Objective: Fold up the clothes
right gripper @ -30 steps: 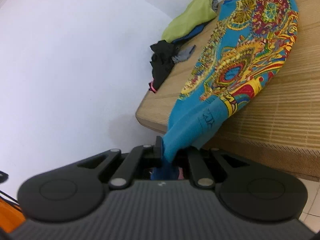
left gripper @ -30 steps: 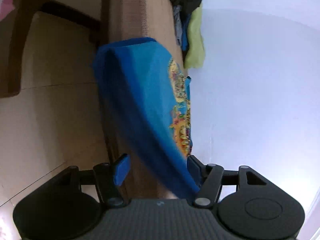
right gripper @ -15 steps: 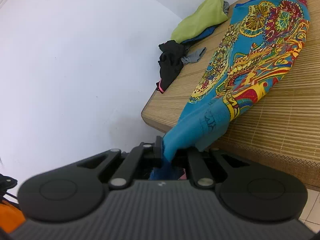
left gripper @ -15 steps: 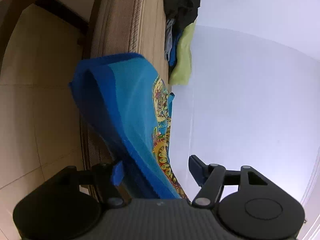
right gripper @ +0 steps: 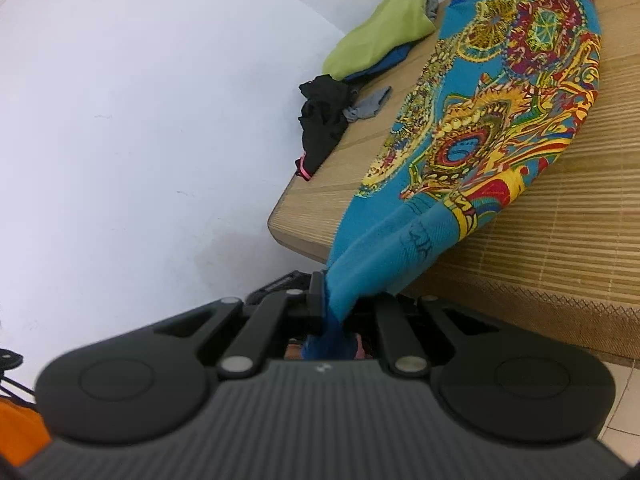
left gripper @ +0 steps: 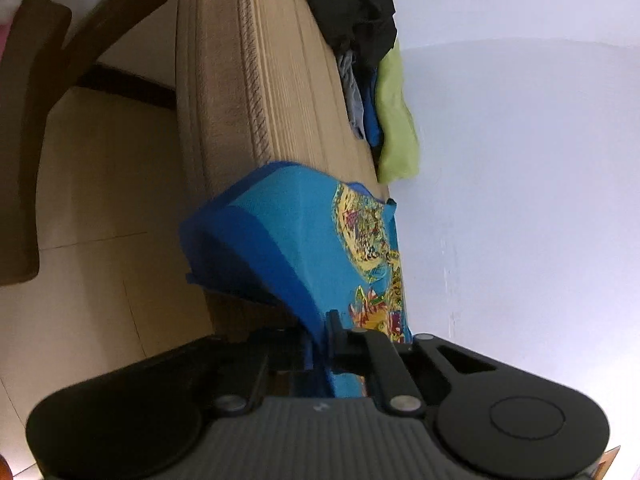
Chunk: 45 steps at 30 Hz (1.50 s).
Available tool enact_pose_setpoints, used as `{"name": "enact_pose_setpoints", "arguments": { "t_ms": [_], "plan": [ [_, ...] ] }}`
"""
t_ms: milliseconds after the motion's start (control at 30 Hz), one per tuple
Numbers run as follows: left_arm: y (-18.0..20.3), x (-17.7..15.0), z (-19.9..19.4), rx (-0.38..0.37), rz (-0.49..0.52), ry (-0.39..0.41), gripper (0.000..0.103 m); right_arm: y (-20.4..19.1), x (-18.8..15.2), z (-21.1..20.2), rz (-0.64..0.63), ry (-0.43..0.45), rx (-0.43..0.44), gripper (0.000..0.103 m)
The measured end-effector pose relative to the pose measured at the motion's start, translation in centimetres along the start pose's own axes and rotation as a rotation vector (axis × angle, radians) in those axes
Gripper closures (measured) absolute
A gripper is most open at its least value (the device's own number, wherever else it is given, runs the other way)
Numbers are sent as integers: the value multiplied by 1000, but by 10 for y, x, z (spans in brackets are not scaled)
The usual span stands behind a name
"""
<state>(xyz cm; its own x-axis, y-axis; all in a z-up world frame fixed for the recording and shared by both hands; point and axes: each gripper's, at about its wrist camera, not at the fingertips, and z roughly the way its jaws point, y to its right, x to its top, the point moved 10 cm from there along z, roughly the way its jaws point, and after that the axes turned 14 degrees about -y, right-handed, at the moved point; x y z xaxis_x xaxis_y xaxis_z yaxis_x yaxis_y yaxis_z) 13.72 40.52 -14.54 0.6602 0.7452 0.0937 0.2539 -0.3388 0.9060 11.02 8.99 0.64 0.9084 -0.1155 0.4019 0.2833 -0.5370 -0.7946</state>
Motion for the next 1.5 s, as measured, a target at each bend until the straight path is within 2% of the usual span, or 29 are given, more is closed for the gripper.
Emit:
{"name": "enact_pose_setpoints", "arguments": {
  "t_ms": [67, 233, 333, 633, 800, 1100, 1233, 1400, 1500],
  "plan": [
    [2, 3, -6, 49, 35, 24, 100, 0, -1, 0, -1, -7, -4, 96],
    [14, 4, -24, 69, 90, 47, 100, 4, -3, 1, 9, -19, -14, 96],
    [21, -7, -44, 113, 132, 38, 100, 7, -3, 1, 21, -13, -9, 96],
    [86, -1, -54, 198, 277, -14, 100, 19, -16, -23, 126, 84, 78, 96],
    [120, 19, -42, 203, 335, -76, 100, 23, 10, -30, 188, 193, 121, 96],
    [198, 86, 51, 206, 490, -212, 100, 33, 66, -44, 301, 403, 198, 96],
    [233, 108, 111, 245, 609, -260, 100, 42, 98, -48, 330, 500, 214, 96],
    [261, 119, 188, 262, 666, -314, 100, 76, 150, -55, 356, 577, 163, 96],
    [264, 124, 233, 286, 651, -317, 100, 109, 179, -57, 376, 582, 120, 96]
  ]
}}
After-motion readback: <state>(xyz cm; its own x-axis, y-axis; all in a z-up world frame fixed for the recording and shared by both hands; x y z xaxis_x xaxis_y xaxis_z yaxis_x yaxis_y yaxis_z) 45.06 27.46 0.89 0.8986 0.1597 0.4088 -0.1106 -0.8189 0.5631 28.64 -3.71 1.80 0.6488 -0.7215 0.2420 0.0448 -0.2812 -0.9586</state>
